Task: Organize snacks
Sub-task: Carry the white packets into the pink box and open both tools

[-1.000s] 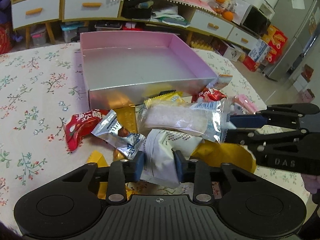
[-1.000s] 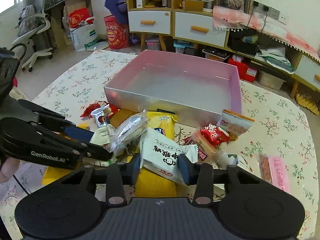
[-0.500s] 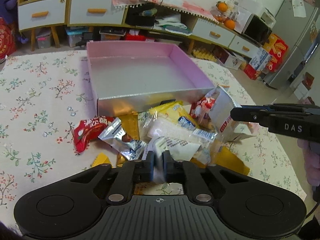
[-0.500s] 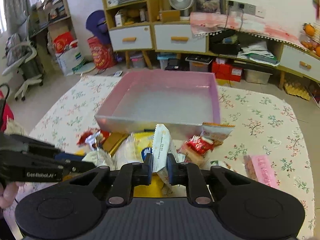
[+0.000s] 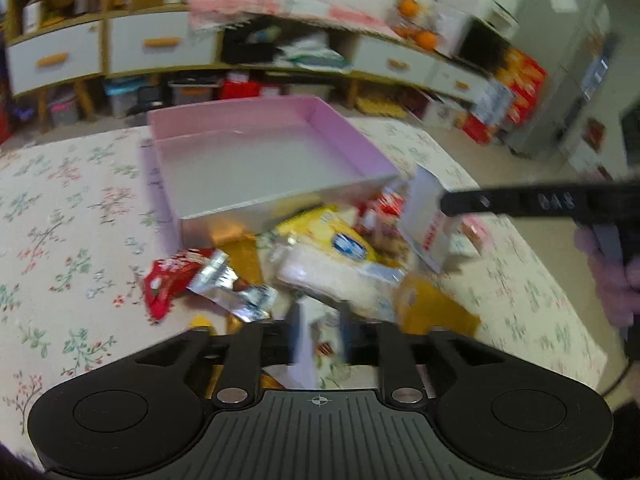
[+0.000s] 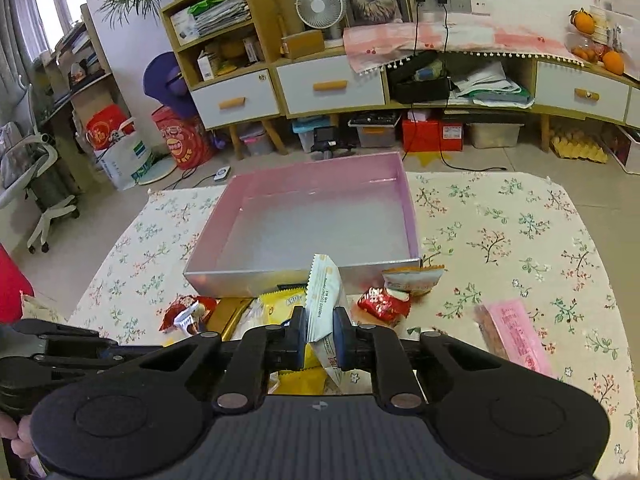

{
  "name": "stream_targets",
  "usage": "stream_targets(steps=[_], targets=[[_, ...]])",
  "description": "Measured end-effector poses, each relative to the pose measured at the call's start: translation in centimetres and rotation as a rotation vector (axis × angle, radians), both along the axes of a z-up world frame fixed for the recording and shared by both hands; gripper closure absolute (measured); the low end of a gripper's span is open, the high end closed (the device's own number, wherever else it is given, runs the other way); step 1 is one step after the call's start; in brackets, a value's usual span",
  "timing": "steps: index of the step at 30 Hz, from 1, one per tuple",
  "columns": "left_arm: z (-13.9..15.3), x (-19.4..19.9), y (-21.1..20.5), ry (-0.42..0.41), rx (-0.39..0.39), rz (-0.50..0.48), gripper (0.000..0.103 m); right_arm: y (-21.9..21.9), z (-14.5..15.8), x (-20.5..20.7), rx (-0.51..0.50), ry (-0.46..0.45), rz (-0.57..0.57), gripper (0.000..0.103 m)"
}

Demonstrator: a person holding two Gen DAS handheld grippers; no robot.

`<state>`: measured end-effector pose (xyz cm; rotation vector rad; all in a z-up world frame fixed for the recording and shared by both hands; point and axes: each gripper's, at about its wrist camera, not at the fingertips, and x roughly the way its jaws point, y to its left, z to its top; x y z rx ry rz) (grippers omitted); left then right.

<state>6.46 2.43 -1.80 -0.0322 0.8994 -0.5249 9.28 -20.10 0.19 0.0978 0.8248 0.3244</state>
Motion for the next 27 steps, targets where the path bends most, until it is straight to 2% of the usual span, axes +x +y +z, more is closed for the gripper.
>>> stream_targets(steps=[1,2,3,7,10,13,15,18,23,27], targets=[[-0.2,-0.1,-0.4,-0.005,0.019,-0.025,0.059,0.1,0.0,0.0,-0.001,0.006,0.001,0.103],[-0.3,-0.3,-0.8,-0.016,0.042,-0.047,0.044,0.1,0.0,-0.1,-0.002,0.010,0.003,0.103],[-0.4,-0.5,-1.4,-0.032,0.072,-0.070,0.038,0.2,0.0,-0.1,-0.003,0.014,0.005,0.103],[-1.9,-0.9,-4.1,-0.061,0.219,-0.161,0.035,0.4,0.2,-0.3,0.004,0.018,0.017,0.103],[-3.2,-1.1,-5.6,-0.097,0.327,-0.179,0.033,0.4,0.4,-0.2,0.015,0.018,0.016,0.103],[-4.0,-0.9,-6.1,-0.117,0.387,-0.169,0.036,0.6,0.5,-0.1,0.020,0.017,0.016,0.103],[-4.3,-0.7,-6.2,-0.119,0.401,-0.142,0.051,0.8,0.5,0.0,0.023,0.018,0.017,0.103],[-4.0,-0.5,-5.8,-0.109,0.371,-0.105,0.057,1.0,0.6,0.2,0.027,0.018,0.025,0.103],[-2.6,-0.6,-5.0,-0.080,0.286,-0.055,0.060,1.1,0.8,0.6,0.035,0.010,0.025,0.103],[-0.4,-0.4,-4.5,-0.084,0.230,-0.029,0.060,0.3,1.4,1.2,0.085,-0.006,0.002,0.103]])
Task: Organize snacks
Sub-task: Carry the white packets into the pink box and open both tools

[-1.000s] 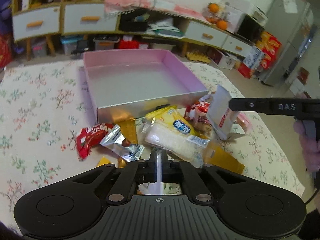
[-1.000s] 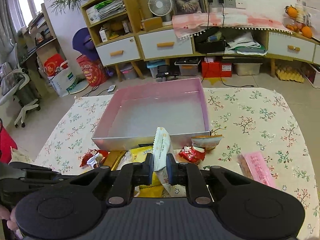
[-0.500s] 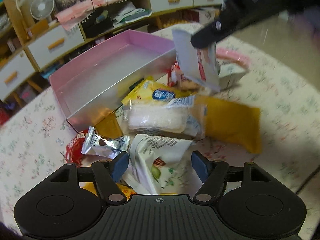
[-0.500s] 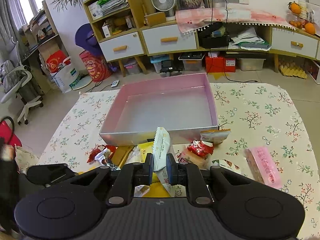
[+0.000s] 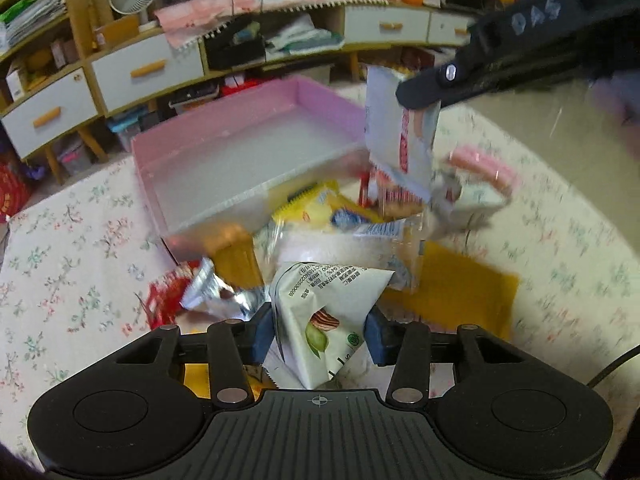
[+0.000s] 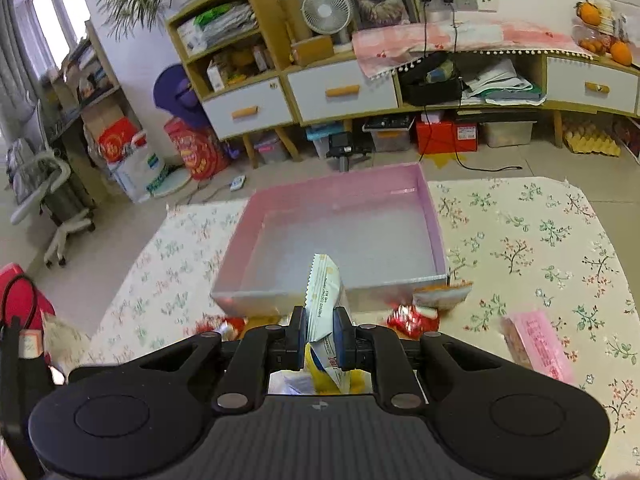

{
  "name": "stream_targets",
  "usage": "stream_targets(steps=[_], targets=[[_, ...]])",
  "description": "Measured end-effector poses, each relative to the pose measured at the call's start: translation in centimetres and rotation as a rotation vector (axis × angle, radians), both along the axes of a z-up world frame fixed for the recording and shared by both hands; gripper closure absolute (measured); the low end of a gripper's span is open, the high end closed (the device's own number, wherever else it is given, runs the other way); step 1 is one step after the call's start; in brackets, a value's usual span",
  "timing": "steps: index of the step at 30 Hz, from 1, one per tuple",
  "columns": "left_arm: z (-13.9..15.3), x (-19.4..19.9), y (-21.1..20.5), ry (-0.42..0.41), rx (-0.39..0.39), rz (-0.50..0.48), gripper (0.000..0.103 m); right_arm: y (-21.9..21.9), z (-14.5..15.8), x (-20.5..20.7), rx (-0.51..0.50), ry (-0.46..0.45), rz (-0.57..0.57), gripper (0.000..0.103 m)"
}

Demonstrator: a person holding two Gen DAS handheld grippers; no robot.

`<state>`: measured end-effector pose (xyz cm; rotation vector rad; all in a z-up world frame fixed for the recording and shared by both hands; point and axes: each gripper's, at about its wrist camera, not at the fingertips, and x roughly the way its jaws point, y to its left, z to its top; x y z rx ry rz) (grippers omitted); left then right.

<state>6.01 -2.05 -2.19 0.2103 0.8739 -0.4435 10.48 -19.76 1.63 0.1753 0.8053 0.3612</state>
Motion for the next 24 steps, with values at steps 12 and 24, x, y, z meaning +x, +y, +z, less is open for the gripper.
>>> stream_targets(steps=[12,24], targets=[[3.4,7.4,1.4,-0.077,-0.071,0.145,0.060,-0.8,-0.1,2.9,0.153,-0.097,-0.064,0.103],[-0.3,11.8,2.7,-0.141,-0.122,0.308,0.059,-1.4,-3.3,5.9,0.250,-0.087,-0.171,0.103]])
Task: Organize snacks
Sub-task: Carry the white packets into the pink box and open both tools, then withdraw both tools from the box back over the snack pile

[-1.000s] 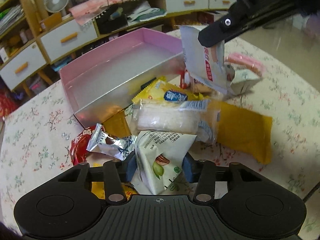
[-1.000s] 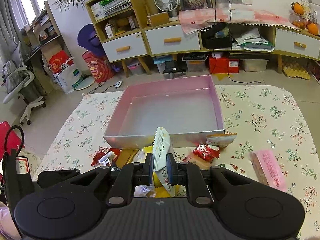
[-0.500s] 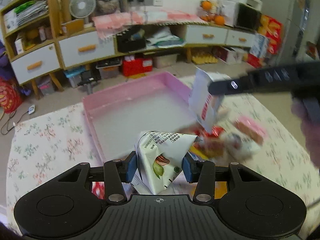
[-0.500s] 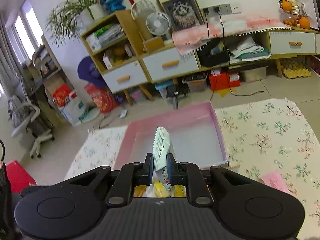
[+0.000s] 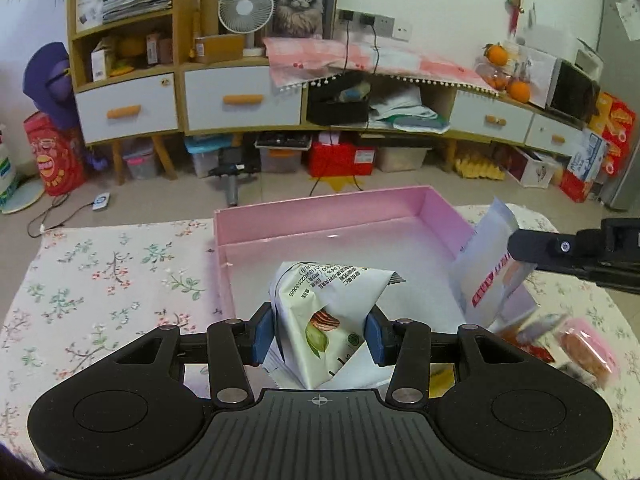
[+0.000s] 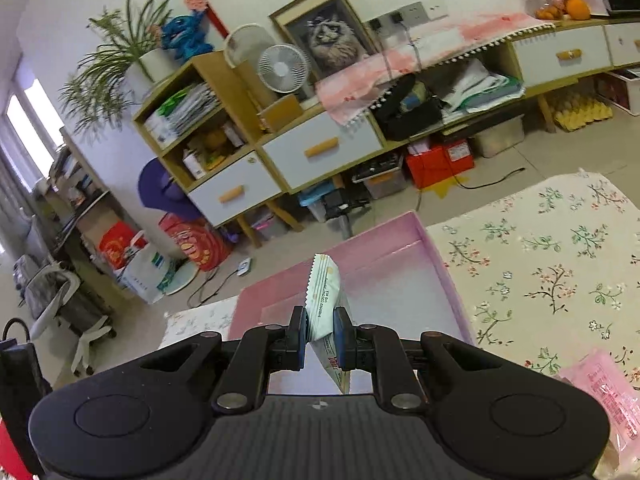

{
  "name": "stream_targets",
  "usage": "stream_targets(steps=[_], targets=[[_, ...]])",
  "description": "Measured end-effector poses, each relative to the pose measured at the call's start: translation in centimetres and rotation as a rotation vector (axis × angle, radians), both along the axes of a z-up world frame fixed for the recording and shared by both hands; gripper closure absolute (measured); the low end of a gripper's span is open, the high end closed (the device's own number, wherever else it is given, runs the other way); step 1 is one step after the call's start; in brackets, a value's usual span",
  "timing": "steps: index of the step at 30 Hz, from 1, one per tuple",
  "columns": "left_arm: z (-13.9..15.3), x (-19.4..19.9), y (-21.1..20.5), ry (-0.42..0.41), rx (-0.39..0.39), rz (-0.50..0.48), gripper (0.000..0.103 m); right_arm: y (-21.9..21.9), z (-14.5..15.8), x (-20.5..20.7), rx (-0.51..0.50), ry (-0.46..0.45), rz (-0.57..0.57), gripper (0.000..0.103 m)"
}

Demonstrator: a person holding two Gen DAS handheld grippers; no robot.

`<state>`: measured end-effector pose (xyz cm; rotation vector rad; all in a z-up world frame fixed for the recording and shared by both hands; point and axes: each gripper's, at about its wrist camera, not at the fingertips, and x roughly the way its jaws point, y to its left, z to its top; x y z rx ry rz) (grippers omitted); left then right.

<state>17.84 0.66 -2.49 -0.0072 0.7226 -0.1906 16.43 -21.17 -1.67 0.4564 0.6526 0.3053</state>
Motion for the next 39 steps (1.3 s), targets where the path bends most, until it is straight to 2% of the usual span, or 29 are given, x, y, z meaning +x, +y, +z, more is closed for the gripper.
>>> stream_targets(steps=[4,9,10,12,13,14,16,18,23,27,29,34,39], targets=[[-1.2,0.8,-0.3,0.006,0.038,0.010,0.059,-0.2,-0.9,0.4,-0.011,0.012,-0.025,0.103],[-1.9,1.3,0.2,0.033,0.021,0.013,0.054,-0.2,-1.6,0.6,-0.034,0.036,-0.042,0.103],[-2.0,1.3,0.2,0.043,0.021,0.007,0.050,-0.2,-1.7,0.7,-0.036,0.039,-0.045,0.103],[-1.9,1.1,0.3,0.043,0.022,0.003,0.031,-0.2,-1.7,0.8,-0.042,0.051,-0.061,0.103],[-1.7,0.9,0.2,0.037,0.021,0.003,0.029,-0.3,-1.7,0.8,-0.043,0.058,-0.070,0.095],[-1.6,0.8,0.2,0.035,0.021,0.001,0.027,-0.4,-1.6,0.8,-0.039,0.064,-0.076,0.079],[-1.3,0.7,0.2,0.042,0.017,0.004,0.023,-0.6,-1.5,0.6,-0.045,0.063,-0.084,0.068],[-1.3,0.4,0.3,0.045,-0.002,0.007,0.017,-0.5,-1.3,0.6,-0.057,0.065,-0.080,0.067],[-0.6,-0.6,0.5,0.059,-0.032,-0.003,0.014,-0.1,-0.3,0.0,-0.106,0.056,-0.057,0.052],[0.1,-1.8,0.8,0.059,-0.069,-0.009,0.006,-0.1,0.5,-0.9,-0.155,0.039,-0.032,0.046],[0.3,-2.3,0.8,0.067,-0.081,-0.022,0.006,-0.1,1.0,-1.4,-0.175,0.031,-0.027,0.039],[0.8,-4.0,1.0,0.080,-0.051,-0.049,0.004,-0.3,1.6,-2.9,-0.230,0.005,-0.001,0.031],[1.1,-5.7,1.5,0.089,-0.006,-0.048,0.003,-0.3,1.7,-4.0,-0.287,-0.007,0.030,0.029]])
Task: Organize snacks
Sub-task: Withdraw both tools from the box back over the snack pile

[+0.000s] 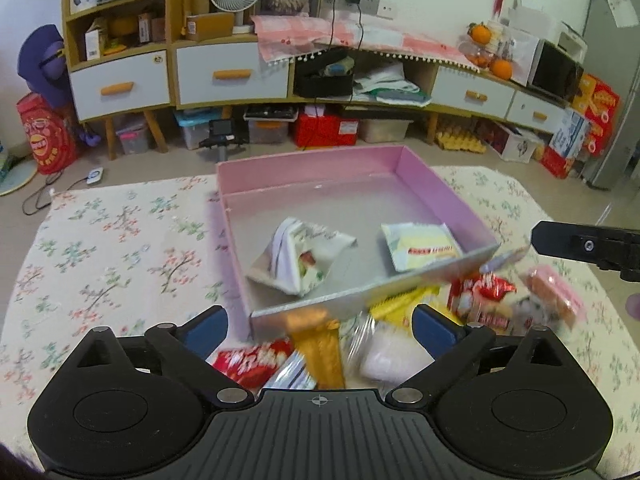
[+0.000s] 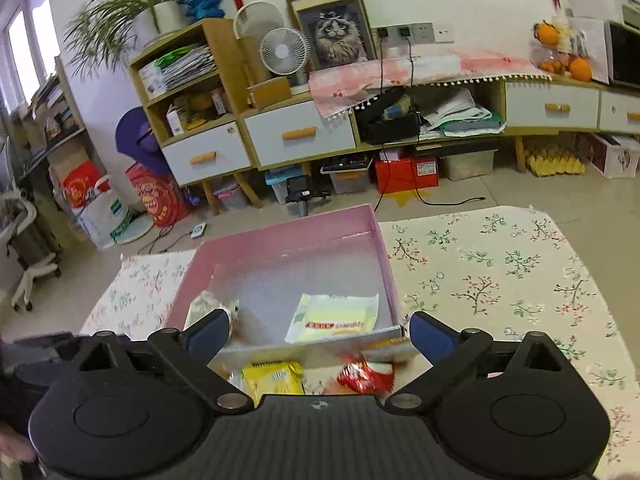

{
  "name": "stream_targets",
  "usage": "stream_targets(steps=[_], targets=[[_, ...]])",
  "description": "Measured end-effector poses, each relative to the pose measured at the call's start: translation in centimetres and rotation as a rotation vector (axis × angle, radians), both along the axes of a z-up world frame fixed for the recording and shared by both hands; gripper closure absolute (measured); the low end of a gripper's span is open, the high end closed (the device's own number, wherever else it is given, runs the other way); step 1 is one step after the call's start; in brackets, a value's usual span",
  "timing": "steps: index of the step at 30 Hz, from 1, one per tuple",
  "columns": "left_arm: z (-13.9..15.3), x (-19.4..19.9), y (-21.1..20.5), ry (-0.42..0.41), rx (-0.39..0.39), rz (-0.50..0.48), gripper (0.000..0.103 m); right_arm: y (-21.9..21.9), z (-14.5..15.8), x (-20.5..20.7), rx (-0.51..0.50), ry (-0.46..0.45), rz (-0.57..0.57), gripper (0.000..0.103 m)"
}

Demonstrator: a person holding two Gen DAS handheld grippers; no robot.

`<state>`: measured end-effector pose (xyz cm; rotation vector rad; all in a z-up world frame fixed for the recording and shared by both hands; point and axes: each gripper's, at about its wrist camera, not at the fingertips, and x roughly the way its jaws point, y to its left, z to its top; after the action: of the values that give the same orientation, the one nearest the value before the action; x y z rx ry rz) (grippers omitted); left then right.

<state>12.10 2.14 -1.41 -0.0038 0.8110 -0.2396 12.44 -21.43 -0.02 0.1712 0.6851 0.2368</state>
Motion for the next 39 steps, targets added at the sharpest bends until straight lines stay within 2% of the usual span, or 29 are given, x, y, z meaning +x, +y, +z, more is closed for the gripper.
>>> stream_targets(steps=[9,15,25,32,39], targets=[[-1.5,-3.3,1.3,0.082,0.046,0.038,0.003,0.4,-0.8,-2.8,-0.101,-0.008,0.074,0.026],[-2.1,-5.2,2.0,0.100,0.080,0.047,0.003,0.7,-1.6,-4.7,-0.157,-0.002,0.126,0.026],[-4.1,-6.4,2.4,0.184,0.010,0.128,0.003,2.7,-3.5,-7.7,-0.255,0.012,0.238,0.026],[-6.0,-6.1,2.0,0.241,0.066,0.132,0.003,4.2,-5.1,-8.3,-0.315,0.052,0.292,0.026],[-6.4,-7.0,2.6,0.230,0.142,0.079,0.004,4.1,-7.0,-7.9,-0.339,0.118,0.299,0.026]])
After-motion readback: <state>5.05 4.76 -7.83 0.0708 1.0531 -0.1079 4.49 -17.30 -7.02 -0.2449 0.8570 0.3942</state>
